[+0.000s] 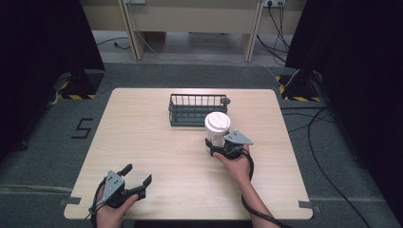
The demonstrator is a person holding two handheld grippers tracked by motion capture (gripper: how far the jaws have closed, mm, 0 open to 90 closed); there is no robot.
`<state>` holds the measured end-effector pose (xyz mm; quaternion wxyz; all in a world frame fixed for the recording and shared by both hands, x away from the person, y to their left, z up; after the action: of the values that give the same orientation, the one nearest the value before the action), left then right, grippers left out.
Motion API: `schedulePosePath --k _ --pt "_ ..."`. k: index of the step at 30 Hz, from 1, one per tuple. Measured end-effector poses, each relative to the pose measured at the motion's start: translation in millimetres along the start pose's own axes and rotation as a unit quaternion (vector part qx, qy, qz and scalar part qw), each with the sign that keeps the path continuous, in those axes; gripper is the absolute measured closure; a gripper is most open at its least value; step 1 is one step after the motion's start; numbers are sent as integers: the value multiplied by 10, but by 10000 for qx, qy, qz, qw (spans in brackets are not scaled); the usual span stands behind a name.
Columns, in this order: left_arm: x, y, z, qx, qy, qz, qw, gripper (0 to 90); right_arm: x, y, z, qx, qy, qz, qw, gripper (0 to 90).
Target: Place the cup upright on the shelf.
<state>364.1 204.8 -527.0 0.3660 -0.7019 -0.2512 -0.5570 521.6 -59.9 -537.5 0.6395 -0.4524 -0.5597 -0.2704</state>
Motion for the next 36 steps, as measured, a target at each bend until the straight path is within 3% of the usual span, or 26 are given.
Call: schedulePosePath --k 9,19,36 --pt "-1 2 4 8 5 5 10000 148 55 -24 -10 -36 82 -146 9999 183" --pt "0 0 -1 7 -9 -5 10000 148 237 -78 -6 -34 77 -323 9994 183" --pt "9 -8 0 10 -7 -32 10000 150 423 -68 -59 -91 69 -342 9994 184"
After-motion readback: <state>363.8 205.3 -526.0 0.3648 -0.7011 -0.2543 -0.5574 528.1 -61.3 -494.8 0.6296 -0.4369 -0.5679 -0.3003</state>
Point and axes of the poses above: each handheld gripper's, and its own axes: y roughly forward along the jaws, x roughly out of its top, z roughly to its left, the point moved 10 cm from there along y, roughly forward along the jaws, and after that the axes turned 11 degrees about -x, right-handed, at the moved point
